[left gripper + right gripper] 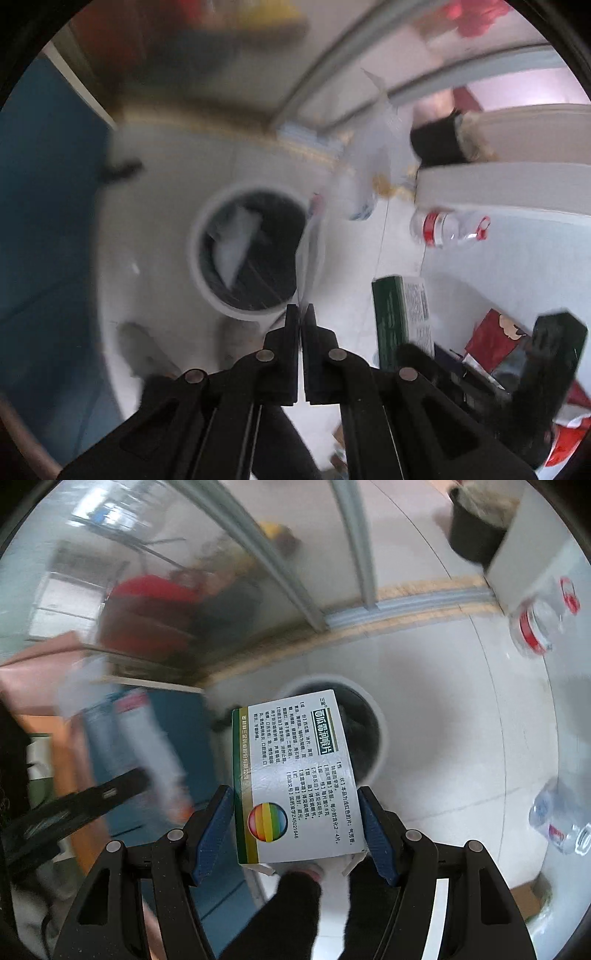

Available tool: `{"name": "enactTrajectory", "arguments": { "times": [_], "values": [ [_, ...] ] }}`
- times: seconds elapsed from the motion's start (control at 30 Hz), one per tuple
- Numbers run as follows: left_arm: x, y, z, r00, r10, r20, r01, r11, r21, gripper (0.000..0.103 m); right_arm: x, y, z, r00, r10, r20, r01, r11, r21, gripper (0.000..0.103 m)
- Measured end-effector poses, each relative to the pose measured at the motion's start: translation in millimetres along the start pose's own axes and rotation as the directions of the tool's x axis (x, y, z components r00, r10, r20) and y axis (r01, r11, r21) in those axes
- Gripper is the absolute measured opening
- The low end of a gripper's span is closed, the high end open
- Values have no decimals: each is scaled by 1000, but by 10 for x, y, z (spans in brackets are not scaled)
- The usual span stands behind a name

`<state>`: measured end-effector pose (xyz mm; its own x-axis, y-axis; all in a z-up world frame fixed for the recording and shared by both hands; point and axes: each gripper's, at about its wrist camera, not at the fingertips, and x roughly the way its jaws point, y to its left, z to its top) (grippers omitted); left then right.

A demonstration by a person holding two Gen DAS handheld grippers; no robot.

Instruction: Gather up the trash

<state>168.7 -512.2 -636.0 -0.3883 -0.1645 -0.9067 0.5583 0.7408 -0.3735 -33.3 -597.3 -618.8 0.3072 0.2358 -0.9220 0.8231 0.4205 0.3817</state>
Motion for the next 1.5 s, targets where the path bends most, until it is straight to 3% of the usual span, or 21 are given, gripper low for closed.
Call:
{"name": "enactTrajectory", "arguments": {
  "times": [0.13, 0.3, 0.37, 0.4, 0.43, 0.47, 0.5, 0.57, 0.7, 0.77, 0.9, 1.2, 1.5],
  "values": [
    [973, 204, 281, 994, -3, -105, 0, 1000, -28, 0, 706, -353, 28, 998, -20, -57, 21, 1000, 15, 69],
    [1621, 466, 469, 981, 25, -192, -36, 998, -54, 4, 1532, -632, 110, 994, -37, -107, 37, 999, 3, 69],
    [1658, 555, 485, 980, 23, -198, -32, 999, -43, 11, 1762, -689, 150, 991, -34, -128, 35, 999, 1, 70],
    [1669, 578, 491, 983, 39, -182, -45, 998, -32, 27, 1879, -721, 170, 990, -30, -139, 32, 999, 7, 72],
    [1661, 598, 489, 983, 51, -174, -57, 998, -26, 57, 1989, -745, 188, 988, -33, -154, 34, 999, 6, 72],
    [1660, 608, 488, 985, 61, -161, -65, 998, -20, 74, 2050, -754, 198, 986, -38, -165, 39, 999, 4, 73],
    [1622, 623, 480, 988, 83, -130, -85, 996, -12, 93, 2130, -783, 206, 982, -43, -182, 45, 999, 3, 80],
    [1534, 631, 448, 989, 120, -90, -120, 993, 6, 93, 2171, -802, 173, 981, -64, -183, 65, 998, 2, 95],
    [1211, 594, 351, 969, 246, 13, -246, 967, 60, 103, 2059, -814, 120, 980, -129, -150, 125, 992, -35, 103],
    [970, 566, 245, 942, 327, 77, -333, 940, 80, 103, 1928, -766, 81, 978, -169, -120, 162, 985, -62, 103],
    [450, 414, -53, 902, 399, 166, -417, 904, 92, 103, 1470, -560, -7, 968, -249, -38, 243, 963, -118, 103],
    [-820, -150, -754, 879, 404, 254, -439, 893, 98, 103, -67, -51, -281, 968, -241, 73, 249, 960, -131, 103],
    [-2120, -802, -1452, 873, 347, 342, -403, 909, 106, 103, -1853, 451, -756, 956, -232, 181, 262, 950, -168, 103]
  ]
}}
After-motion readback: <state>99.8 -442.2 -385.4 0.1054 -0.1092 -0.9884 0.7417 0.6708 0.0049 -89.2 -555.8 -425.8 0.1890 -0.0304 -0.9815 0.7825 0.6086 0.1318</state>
